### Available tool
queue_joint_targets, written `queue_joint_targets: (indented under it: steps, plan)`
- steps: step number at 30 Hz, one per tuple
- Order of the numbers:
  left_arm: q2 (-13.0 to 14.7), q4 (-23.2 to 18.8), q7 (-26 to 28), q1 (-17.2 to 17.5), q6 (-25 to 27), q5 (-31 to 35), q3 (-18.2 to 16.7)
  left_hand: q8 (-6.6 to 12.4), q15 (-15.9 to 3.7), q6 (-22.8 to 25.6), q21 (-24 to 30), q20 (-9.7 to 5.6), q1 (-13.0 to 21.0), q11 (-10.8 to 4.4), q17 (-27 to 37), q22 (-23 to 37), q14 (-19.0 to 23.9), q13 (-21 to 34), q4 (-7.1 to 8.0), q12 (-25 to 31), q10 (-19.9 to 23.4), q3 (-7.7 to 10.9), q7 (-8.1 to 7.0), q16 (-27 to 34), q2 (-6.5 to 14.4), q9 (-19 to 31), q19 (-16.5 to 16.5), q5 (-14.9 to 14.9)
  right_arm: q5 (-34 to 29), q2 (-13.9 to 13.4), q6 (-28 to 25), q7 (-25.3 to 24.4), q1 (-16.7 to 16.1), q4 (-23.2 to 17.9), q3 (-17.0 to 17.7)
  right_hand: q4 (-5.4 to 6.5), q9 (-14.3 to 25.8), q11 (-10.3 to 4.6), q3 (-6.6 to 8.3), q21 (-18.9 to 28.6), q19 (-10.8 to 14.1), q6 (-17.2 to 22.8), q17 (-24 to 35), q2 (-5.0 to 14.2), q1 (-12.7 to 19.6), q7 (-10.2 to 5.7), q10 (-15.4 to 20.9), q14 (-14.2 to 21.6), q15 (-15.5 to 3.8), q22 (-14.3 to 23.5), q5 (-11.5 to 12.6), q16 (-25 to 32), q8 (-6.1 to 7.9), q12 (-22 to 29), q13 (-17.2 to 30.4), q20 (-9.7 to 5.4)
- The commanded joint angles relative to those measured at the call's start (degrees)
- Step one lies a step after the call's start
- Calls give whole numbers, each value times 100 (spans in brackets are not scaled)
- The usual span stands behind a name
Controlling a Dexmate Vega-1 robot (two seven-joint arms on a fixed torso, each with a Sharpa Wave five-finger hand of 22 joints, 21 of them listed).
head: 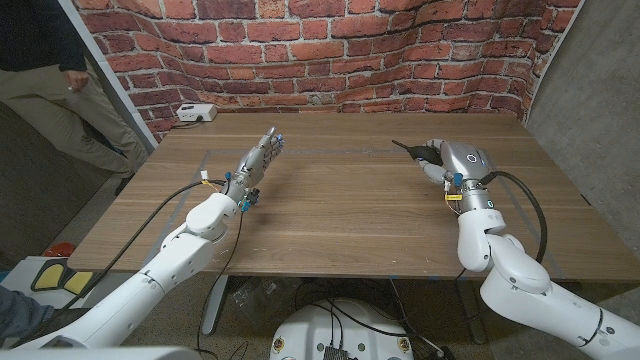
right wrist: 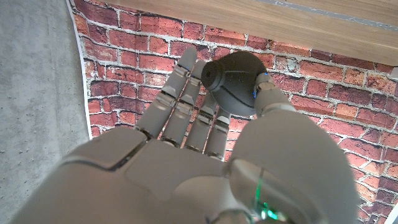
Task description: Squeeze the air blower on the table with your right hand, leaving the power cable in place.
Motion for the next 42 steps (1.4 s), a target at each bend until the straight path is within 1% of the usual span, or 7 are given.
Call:
queue_joint_targets:
  steps: [1, 5, 10, 20, 28, 34, 42]
  plan:
    - [2, -40, 28, 32, -18, 13, -18, -11, -7, 37, -5, 43, 5, -29, 20, 31, 58, 26, -5, -35, 34, -20, -20, 12, 25, 19, -34, -14, -40, 152, 261, -274, -153, 116, 128, 0, 20, -58, 126, 101, 141, 232, 32, 57, 247, -40, 244, 256, -666, 25, -25, 13, 72, 52, 19, -579]
    - [0, -46, 40, 41, -23, 18, -22, -11, -8, 38, -6, 43, 6, -41, 20, 31, 58, 26, -5, -32, 45, -24, -16, 11, 27, 19, -35, -16, -60, 174, 318, -316, -182, 142, 161, 3, 18, -109, 203, 184, 241, 458, 42, 88, 429, -126, 437, 445, -703, 42, -39, 20, 119, 38, 18, -641]
    - [-1, -53, 43, 46, -26, 23, -21, -13, -10, 37, -6, 41, 7, -37, 20, 31, 61, 26, -5, -35, 41, -27, -21, 11, 28, 20, -35, -17, -75, 223, 377, -356, -203, 173, 192, 36, 14, -152, 229, 278, 350, 644, 59, 108, 536, -170, 672, 616, -711, 60, -60, 29, 143, 35, 20, -645]
    - [-18, -45, 50, 43, -10, 24, -6, -14, -12, 40, -7, 45, 11, -25, 20, 31, 58, 27, -5, -42, 31, -34, -31, 7, 31, 20, -37, -20, -73, 324, 481, -448, -253, 238, 258, 54, 35, -214, 209, 434, 490, 1063, 74, 133, 702, -339, 1087, 920, -740, 87, -73, 49, 242, 36, 26, -653]
    - [-26, -60, 66, 40, 10, 27, 1, -15, -12, 41, -7, 44, 12, -40, 20, 31, 50, 27, -4, -46, 28, -39, -34, 3, 34, 20, -37, -22, -30, 334, 532, -410, -284, 233, 321, 84, 52, -226, 169, 533, 580, 1215, 90, 187, 764, -370, 1299, 1090, -748, 105, -80, 73, 278, 36, 35, -651]
    - [-25, -73, 92, 50, 1, 48, -4, -15, -10, 43, -7, 45, 13, -42, 20, 32, 49, 27, -4, -47, 28, -43, -36, 2, 35, 20, -37, -24, -64, 341, 508, -373, -280, 234, 319, 87, 58, -241, 152, 563, 591, 1243, 94, 204, 795, -364, 1306, 1132, -751, 112, -86, 73, 280, 6, 39, -650]
    - [-29, -60, 74, 42, 11, 22, -7, -13, -13, 52, -7, 43, 15, -49, 20, 32, 50, 27, -3, -48, 31, -49, -37, 2, 37, 20, -36, -26, -110, 342, 369, -229, -262, 179, 288, 155, 68, -194, 22, 577, 444, 933, 65, 122, 678, -280, 982, 972, -713, 107, -94, -62, 106, -238, 48, -645]
